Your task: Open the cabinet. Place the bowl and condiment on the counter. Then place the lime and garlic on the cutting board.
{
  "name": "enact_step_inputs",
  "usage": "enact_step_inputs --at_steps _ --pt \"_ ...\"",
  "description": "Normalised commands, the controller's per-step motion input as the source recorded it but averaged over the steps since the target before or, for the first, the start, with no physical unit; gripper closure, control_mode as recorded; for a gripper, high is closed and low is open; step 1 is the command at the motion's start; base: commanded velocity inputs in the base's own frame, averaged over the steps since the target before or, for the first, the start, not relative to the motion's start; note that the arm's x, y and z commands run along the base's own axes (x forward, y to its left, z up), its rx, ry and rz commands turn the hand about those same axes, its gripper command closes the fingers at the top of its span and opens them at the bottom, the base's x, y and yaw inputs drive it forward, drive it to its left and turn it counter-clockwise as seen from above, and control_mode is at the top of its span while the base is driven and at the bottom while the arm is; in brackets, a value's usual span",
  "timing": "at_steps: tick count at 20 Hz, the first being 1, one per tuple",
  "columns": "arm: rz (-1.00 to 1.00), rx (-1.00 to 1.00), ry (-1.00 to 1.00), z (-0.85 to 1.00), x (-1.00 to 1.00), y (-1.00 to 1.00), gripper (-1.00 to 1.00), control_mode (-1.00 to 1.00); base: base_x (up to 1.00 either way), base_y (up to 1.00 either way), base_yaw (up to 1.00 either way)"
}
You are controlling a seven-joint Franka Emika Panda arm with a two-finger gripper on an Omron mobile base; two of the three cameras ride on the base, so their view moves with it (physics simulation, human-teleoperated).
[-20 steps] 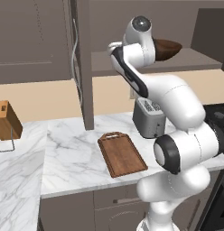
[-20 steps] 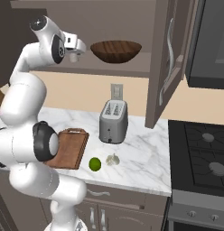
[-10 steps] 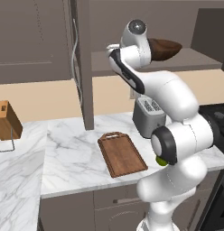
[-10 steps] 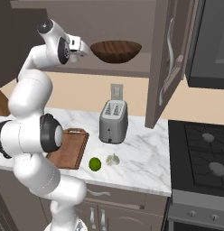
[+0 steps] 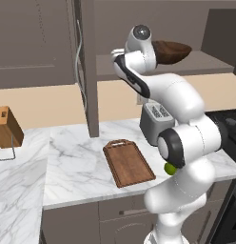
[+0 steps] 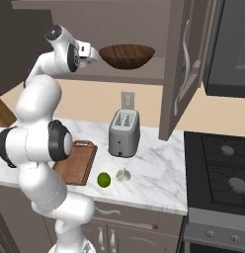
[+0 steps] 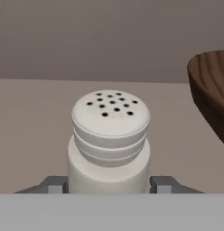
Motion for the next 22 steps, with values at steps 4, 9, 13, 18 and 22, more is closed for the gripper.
enact_step_inputs --at_steps 4,9,13,18,22 --pt "0.00 0.00 0.00 -0.08 0.33 0.00 1.00 -1.00 0.00 0.00 0.00" --pt "0.00 0.00 0.00 0.00 -0.31 0.00 1.00 -1.00 0.00 0.00 0.00" --pt "0.00 0.00 0.00 -0.08 -1.00 0.00 1.00 -1.00 0.00 0.00 0.00" --pt "0.00 0.01 -0.01 -0.14 -1.00 -0.02 1.00 -1.00 0.00 0.00 0.00" --pt "0.02 0.05 0.00 -0.13 -1.00 -0.18 1.00 -1.00 0.00 0.00 0.00"
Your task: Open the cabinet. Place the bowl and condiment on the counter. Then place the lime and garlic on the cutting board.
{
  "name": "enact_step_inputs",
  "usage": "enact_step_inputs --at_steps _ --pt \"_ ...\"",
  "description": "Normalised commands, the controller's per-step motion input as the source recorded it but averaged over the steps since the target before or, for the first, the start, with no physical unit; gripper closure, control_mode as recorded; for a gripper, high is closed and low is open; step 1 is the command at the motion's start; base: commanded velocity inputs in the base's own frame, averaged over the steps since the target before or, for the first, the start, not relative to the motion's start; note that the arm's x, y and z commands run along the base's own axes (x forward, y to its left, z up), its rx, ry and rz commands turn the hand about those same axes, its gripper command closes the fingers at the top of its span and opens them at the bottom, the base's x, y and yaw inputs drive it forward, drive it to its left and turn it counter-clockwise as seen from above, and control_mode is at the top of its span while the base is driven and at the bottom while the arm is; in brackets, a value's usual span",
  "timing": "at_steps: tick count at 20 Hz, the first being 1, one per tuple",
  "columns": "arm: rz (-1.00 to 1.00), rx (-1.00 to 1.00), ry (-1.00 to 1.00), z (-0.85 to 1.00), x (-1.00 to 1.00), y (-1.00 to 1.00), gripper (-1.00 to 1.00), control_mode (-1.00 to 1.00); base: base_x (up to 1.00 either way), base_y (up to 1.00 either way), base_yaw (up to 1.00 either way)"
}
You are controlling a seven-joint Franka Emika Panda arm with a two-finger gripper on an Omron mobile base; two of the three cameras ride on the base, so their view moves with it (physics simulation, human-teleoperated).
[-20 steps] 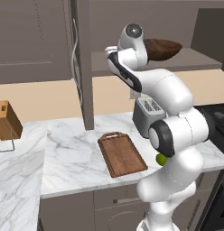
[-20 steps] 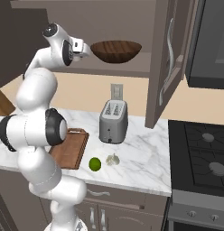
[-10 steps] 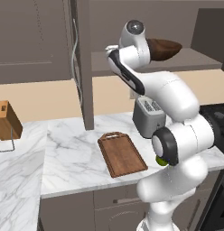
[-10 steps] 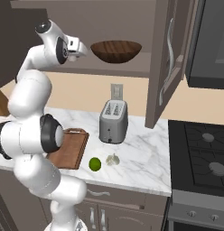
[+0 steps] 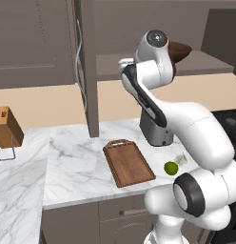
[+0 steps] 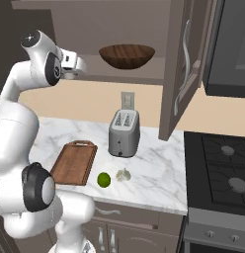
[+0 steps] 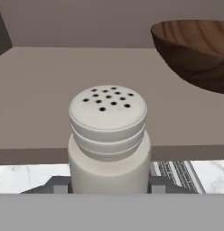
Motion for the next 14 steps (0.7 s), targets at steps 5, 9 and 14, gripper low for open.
enact_step_inputs --at_steps 5,9,14 --pt "0.11 0.03 0.01 -0.28 -1.00 -0.14 1.00 -1.00 0.00 0.00 0.00" --pt "0.19 0.00 0.01 -0.55 -1.00 -0.01 1.00 -1.00 0.00 0.00 0.00" --pt "0.27 0.00 0.07 -0.78 -0.83 0.05 1.00 -1.00 0.00 0.00 0.00"
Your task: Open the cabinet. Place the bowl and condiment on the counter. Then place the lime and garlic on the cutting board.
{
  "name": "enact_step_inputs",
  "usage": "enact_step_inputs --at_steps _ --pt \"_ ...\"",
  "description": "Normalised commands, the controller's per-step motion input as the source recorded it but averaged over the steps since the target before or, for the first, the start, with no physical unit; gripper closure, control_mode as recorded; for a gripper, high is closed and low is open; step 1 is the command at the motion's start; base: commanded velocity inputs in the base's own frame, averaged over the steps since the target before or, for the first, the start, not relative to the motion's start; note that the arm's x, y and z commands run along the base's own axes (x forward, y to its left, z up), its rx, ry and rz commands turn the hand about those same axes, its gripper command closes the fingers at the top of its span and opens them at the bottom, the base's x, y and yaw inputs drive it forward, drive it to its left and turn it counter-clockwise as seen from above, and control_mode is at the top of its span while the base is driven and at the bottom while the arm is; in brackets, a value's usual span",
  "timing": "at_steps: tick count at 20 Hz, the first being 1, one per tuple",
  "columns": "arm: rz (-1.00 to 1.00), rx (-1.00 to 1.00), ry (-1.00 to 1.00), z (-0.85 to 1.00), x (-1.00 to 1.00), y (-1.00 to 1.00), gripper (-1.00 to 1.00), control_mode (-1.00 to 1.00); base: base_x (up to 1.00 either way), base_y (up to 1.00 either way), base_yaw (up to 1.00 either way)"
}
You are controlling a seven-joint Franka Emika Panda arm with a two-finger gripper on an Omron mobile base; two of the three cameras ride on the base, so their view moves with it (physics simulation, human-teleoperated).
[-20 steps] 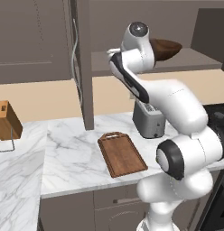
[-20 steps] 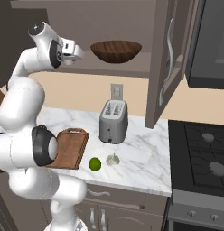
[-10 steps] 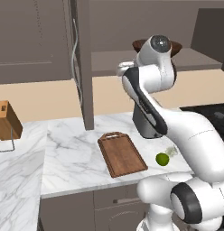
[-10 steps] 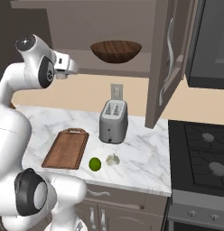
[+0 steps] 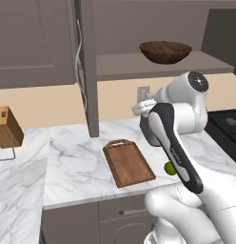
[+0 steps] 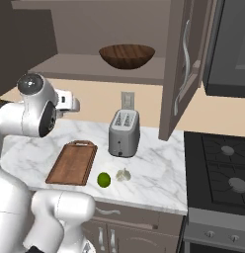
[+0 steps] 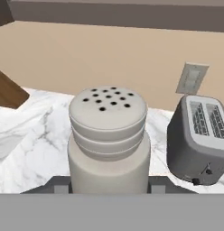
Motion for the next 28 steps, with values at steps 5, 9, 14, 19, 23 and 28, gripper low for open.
enact_step_inputs --at_steps 5,9,14,19,23,28 --pt "0.32 0.00 0.10 -0.71 0.06 0.31 1.00 -1.00 0.00 0.00 0.00" --pt "0.22 -0.07 0.07 -0.69 0.50 0.80 1.00 -1.00 0.00 0.00 0.00" --pt "0.22 -0.11 0.02 -0.67 0.48 0.98 1.00 -1.00 0.00 0.00 0.00" --pt "0.23 -0.05 0.01 -0.54 0.46 0.83 1.00 -1.00 0.00 0.00 0.00" --pt "0.22 0.00 0.00 -0.43 0.41 0.59 1.00 -1.00 0.00 0.00 0.00" --pt "0.19 0.00 0.00 -0.27 0.35 0.51 1.00 -1.00 0.00 0.00 0.00"
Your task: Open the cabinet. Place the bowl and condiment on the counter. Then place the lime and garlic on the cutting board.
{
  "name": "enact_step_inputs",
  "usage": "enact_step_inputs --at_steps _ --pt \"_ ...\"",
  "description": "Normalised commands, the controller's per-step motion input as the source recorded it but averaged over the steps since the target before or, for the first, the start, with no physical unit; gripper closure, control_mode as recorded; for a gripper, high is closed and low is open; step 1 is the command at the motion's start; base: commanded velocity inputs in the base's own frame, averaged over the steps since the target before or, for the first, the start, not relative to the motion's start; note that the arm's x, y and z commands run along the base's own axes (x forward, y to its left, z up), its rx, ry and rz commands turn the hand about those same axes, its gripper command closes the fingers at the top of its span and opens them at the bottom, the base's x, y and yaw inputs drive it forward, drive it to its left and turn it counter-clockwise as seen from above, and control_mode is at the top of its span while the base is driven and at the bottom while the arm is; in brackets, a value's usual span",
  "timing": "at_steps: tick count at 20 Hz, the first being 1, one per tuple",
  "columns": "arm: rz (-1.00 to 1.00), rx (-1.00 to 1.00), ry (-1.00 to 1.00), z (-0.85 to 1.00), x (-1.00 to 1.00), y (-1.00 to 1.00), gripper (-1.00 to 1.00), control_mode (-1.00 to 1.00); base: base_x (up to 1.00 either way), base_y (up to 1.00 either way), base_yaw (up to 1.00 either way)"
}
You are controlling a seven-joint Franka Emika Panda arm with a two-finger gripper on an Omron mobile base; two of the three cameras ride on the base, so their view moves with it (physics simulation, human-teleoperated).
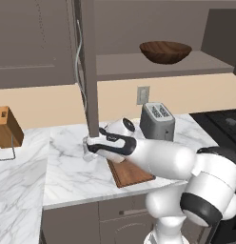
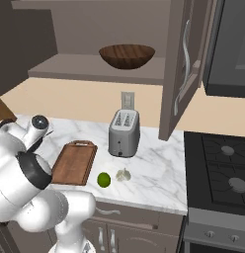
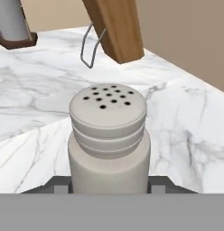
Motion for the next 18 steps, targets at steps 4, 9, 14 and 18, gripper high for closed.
enact_step_inputs --at_steps 4,9,14,18 --pt "0.16 0.00 0.00 -0.28 0.20 0.48 1.00 -1.00 0.00 0.00 0.00" --pt "0.12 0.00 0.01 -0.27 0.26 0.42 1.00 -1.00 0.00 0.00 0.00" --pt "0.07 0.00 0.02 -0.11 0.26 0.25 1.00 -1.00 0.00 0.00 0.00" --pt "0.05 0.00 0.02 0.00 0.28 0.28 1.00 -1.00 0.00 0.00 0.00"
